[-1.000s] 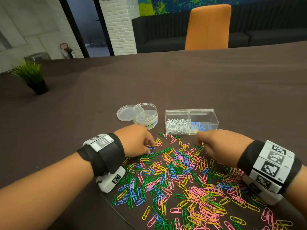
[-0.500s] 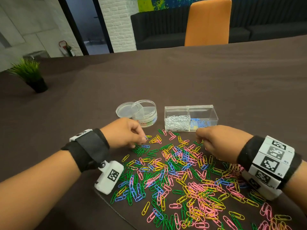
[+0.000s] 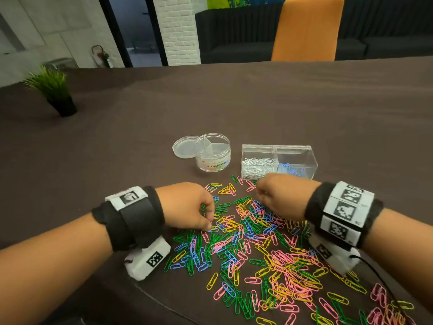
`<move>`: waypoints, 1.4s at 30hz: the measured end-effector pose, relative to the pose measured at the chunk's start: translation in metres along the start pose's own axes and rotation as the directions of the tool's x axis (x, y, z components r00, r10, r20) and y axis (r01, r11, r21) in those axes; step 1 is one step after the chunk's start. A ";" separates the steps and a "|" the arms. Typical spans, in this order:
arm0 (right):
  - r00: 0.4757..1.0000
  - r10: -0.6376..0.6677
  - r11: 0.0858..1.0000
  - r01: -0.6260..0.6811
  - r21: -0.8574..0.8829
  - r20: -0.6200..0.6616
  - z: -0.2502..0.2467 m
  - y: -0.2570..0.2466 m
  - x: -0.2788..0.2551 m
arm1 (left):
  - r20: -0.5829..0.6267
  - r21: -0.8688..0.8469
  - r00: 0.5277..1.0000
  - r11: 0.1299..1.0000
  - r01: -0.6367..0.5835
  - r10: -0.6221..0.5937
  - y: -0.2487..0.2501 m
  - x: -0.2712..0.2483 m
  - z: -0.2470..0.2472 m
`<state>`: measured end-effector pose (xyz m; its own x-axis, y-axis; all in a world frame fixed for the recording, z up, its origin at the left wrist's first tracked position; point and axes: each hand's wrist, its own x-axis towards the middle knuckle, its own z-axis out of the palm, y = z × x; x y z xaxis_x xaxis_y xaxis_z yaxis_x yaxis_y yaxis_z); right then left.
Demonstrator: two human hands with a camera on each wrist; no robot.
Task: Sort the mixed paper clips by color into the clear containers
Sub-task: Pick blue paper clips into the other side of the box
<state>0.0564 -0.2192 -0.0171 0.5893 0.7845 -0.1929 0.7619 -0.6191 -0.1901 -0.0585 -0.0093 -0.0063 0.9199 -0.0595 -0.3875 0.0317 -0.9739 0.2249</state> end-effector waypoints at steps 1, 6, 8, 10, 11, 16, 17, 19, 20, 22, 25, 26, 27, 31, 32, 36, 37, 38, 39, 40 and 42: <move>1.000 0.019 1.000 -0.019 -0.010 -0.023 -0.001 -0.003 0.005 | -0.025 0.086 1.000 0.996 -0.002 0.004 0.003 0.000 0.001; 0.995 0.089 0.994 -0.085 -0.066 0.053 -0.005 -0.009 0.018 | -0.074 0.213 0.996 0.977 -0.029 0.046 0.004 0.003 0.001; 0.992 0.088 0.994 -0.082 -0.074 0.087 -0.004 -0.008 0.019 | -0.062 0.175 0.996 0.984 -0.046 0.058 0.001 0.002 0.001; 0.991 0.085 0.994 -0.077 -0.080 0.104 -0.004 -0.007 0.018 | -0.059 0.043 0.997 0.997 -0.057 0.059 -0.003 0.000 -0.001; 0.991 0.083 0.995 -0.076 -0.072 0.105 -0.004 -0.005 0.018 | -0.064 -0.043 0.996 0.997 -0.058 0.055 -0.006 0.000 -0.002; 0.997 0.075 0.989 -0.075 0.128 0.001 -0.010 0.000 0.012 | -0.079 -0.358 0.997 0.933 -0.033 0.005 -0.026 -0.001 -0.007; 0.998 0.065 0.985 -0.062 0.163 -0.011 -0.012 -0.001 0.011 | -0.073 -0.400 0.997 0.916 -0.027 -0.002 -0.029 -0.002 -0.007; 0.999 0.034 0.966 -0.031 0.257 -0.008 -0.013 -0.007 0.010 | -0.046 -0.471 0.998 0.882 0.009 -0.034 -0.033 -0.002 -0.006; 1.000 0.008 0.949 -0.009 0.316 0.002 -0.012 -0.012 0.009 | -0.036 -0.483 0.998 0.875 0.034 -0.059 -0.035 -0.001 -0.006; 0.999 -0.050 0.930 0.042 0.365 0.013 -0.012 -0.025 0.011 | -0.061 -0.403 0.992 0.912 0.079 -0.113 -0.038 0.000 -0.005; 0.990 -0.132 0.955 0.113 0.275 0.053 -0.009 -0.049 0.019 | -0.166 -0.110 0.971 0.982 0.157 -0.174 -0.038 -0.002 -0.002; 0.986 -0.154 0.967 0.136 0.215 0.068 -0.005 -0.057 0.022 | -0.192 -0.050 0.966 0.985 0.167 -0.174 -0.037 -0.003 -0.001; 0.983 -0.157 0.980 0.144 0.136 0.092 -0.002 -0.063 0.024 | -0.212 -0.015 0.964 0.987 0.161 -0.160 -0.036 -0.003 -0.001; 0.976 -0.132 0.983 0.151 -0.103 0.173 0.006 -0.079 0.028 | -0.214 0.063 0.969 0.988 0.142 -0.125 -0.030 -0.001 0.000; 0.974 -0.143 0.980 0.164 -0.110 0.173 0.007 -0.080 0.028 | -0.226 0.079 0.966 0.986 0.148 -0.126 -0.030 0.000 0.001; 0.968 -0.181 0.977 0.197 -0.078 0.176 0.007 -0.081 0.028 | -0.237 0.088 0.964 0.986 0.144 -0.120 -0.033 0.004 0.004; 0.966 -0.195 0.977 0.207 -0.057 0.172 0.008 -0.080 0.028 | -0.233 0.091 0.965 0.986 0.141 -0.117 -0.033 0.004 0.004; 0.964 -0.210 0.977 0.215 -0.016 0.161 0.008 -0.077 0.028 | -0.232 0.096 0.966 0.986 0.137 -0.112 -0.033 0.005 0.004; 0.965 -0.217 0.976 0.213 0.044 0.149 0.008 -0.074 0.028 | -0.229 0.097 0.967 0.986 0.135 -0.110 -0.033 0.005 0.004; 0.967 -0.214 0.973 0.200 0.115 0.135 0.006 -0.070 0.028 | -0.228 0.094 0.968 0.986 0.134 -0.110 -0.034 0.005 0.004; 0.976 -0.195 0.954 0.166 0.249 0.095 0.002 -0.061 0.027 | -0.218 0.084 0.969 0.987 0.140 -0.118 -0.035 0.004 0.004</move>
<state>0.0249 -0.1603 -0.0122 0.4011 0.8832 -0.2429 0.7582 -0.4689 -0.4531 -0.0578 0.0240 -0.0195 0.9727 0.1055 -0.2069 0.1268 -0.9876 0.0923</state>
